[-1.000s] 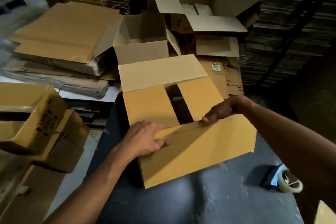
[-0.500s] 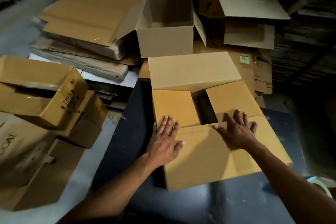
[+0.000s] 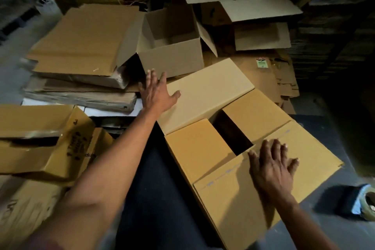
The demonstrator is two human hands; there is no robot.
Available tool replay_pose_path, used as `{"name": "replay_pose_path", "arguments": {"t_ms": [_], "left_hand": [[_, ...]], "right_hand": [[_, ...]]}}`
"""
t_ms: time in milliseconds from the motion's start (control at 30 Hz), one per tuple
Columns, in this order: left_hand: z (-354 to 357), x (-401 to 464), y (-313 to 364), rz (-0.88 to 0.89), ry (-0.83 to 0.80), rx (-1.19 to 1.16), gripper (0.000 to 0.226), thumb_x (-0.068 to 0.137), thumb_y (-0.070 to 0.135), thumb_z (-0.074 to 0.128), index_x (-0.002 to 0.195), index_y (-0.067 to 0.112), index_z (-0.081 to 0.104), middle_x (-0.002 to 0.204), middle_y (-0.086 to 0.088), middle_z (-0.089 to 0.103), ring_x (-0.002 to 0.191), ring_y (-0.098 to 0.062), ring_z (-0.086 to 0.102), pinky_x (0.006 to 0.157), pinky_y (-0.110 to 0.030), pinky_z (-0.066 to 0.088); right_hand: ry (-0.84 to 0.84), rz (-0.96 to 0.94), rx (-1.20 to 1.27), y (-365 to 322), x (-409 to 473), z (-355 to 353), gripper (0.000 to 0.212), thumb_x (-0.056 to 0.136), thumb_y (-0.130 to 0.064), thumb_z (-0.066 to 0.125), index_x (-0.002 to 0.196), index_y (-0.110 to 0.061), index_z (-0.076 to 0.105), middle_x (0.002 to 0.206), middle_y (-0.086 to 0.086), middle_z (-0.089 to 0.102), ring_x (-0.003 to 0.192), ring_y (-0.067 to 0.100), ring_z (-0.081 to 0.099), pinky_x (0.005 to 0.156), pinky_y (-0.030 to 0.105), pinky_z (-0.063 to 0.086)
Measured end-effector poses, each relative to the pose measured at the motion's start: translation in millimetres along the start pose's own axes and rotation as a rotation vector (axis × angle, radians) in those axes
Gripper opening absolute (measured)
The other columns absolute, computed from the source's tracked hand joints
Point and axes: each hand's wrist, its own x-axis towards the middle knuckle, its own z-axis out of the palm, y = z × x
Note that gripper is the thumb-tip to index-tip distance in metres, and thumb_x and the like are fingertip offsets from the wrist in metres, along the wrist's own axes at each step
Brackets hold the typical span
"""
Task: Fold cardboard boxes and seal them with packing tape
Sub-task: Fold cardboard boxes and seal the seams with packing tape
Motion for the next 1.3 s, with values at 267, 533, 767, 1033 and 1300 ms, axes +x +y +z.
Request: {"name": "replay_pose_path", "arguments": {"t_ms": [267,533,767,1033,1300], "left_hand": [[-4.9,39.0,-15.3,-0.149,-0.397,-0.257,0.116,0.066,0.093,0.06,0.152,0.016,0.048,0.159,-0.013,0.044,0.143,-0.036,0.044,0.108,-0.046,0.039],[-82.6,-98.4,50.1,0.282,-0.23,-0.11,0.068,0.084,0.069,0.07,0.143,0.035,0.057,0.139,0.006,0.063,0.124,-0.02,0.06,0.101,-0.042,0.05],[63.2,-251.7,97.6,0.35,-0.446,0.063,0.118,0.08,0.099,0.023,0.166,0.021,-0.001,0.171,-0.013,-0.01,0.159,-0.029,-0.009,0.125,-0.061,0.002],[120.1,-277.5,80.5,0.405,-0.252,0.04,0.098,0.095,0.084,0.024,0.163,0.013,0.025,0.172,-0.009,0.012,0.16,-0.024,0.007,0.123,-0.064,0.008],[103.0,-197.7,31.3,0.507,-0.334,0.175,0.109,0.082,0.092,-0.01,0.163,0.02,-0.009,0.166,0.006,-0.023,0.158,-0.016,-0.015,0.125,-0.048,-0.017]], "right_hand": [[-0.045,0.002,-0.01,-1.0,-0.9,-5.7,0.095,0.087,-0.089,-0.001,0.162,-0.032,-0.015,0.167,-0.001,-0.029,0.153,0.023,-0.029,0.123,0.062,-0.013],[0.015,-0.067,0.087,6.8,-3.2,-1.5,0.083,0.096,-0.079,-0.001,0.164,-0.031,-0.004,0.17,-0.001,-0.019,0.155,0.02,-0.024,0.123,0.059,-0.015],[0.318,0.083,0.763,20.5,-8.0,-19.0,0.066,0.105,-0.067,0.024,0.159,-0.029,0.026,0.162,0.011,0.039,0.146,0.033,0.039,0.121,0.057,0.03],[0.026,0.243,0.221,92.1,76.9,-75.5,0.105,0.084,-0.092,0.033,0.163,-0.035,-0.007,0.172,0.012,0.004,0.157,0.039,-0.004,0.117,0.06,-0.011],[-0.211,0.327,-0.016,106.4,20.9,-83.8,0.095,0.058,-0.107,0.036,0.099,-0.023,0.055,0.084,0.0,0.064,0.073,0.018,0.064,0.067,0.035,0.058]]}}
